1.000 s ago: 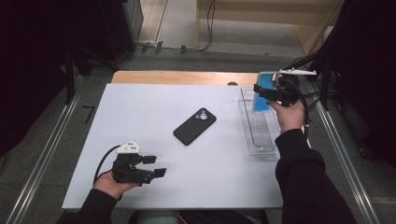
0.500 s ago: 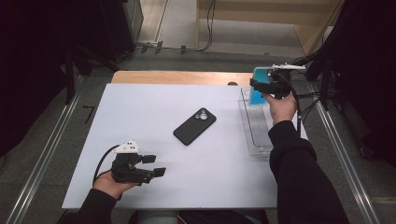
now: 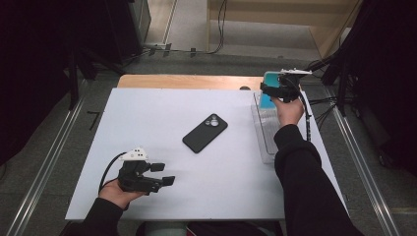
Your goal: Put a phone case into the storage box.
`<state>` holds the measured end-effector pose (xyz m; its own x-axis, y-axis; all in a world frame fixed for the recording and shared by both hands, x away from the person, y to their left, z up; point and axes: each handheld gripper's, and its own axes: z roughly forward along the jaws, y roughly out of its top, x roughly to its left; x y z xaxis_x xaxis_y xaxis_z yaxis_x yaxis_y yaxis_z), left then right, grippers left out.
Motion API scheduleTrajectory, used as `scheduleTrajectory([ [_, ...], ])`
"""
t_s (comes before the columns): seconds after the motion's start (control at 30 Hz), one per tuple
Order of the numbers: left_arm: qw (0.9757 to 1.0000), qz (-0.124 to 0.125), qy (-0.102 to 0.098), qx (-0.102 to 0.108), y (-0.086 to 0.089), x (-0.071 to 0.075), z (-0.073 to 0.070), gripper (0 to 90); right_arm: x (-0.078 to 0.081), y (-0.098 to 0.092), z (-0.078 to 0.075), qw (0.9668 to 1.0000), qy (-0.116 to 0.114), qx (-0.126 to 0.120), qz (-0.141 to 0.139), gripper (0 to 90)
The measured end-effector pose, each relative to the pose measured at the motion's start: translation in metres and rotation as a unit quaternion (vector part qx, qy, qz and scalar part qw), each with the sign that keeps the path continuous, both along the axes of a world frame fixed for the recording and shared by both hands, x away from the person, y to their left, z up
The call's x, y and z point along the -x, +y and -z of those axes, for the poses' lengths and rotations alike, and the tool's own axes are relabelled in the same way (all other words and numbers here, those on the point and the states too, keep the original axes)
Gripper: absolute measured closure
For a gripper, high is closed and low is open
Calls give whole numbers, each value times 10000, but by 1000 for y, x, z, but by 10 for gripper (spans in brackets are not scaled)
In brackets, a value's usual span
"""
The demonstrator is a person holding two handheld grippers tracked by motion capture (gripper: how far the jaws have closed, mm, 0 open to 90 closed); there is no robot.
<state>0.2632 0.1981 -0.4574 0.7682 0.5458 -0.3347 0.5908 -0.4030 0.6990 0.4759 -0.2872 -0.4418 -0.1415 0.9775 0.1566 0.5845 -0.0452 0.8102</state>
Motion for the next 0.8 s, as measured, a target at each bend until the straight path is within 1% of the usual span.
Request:
scheduleTrajectory([
  [0.13,10000,-20,-12,9,0,0,0,303,-3,1,4,9999,7,141,10,145],
  [0.2,10000,-19,-8,15,0,0,0,303,-6,2,6,9999,83,127,14,145],
  [0.27,10000,-16,-4,18,0,0,0,303,-9,3,9,9998,107,148,32,144],
  [0.33,10000,-14,-6,21,0,0,0,303,-10,4,11,9999,57,83,34,144],
  [0.4,10000,-18,3,16,-1,0,0,303,-12,6,13,10000,61,26,40,143],
  [0.5,10000,-13,5,16,0,0,1,303,-13,8,16,10000,62,35,10,140],
  [0.57,10000,-8,4,30,0,0,0,304,-14,9,17,10000,10,49,19,114],
  [0.63,10000,-6,10,26,0,0,0,304,-14,10,16,10000,-5,73,13,109],
  [0.7,10000,-13,2,15,-1,0,0,304,-14,10,17,10000,11,20,-18,109],
  [0.8,10000,-10,-4,32,-1,0,1,303,-14,9,17,10000,30,31,-32,109],
])
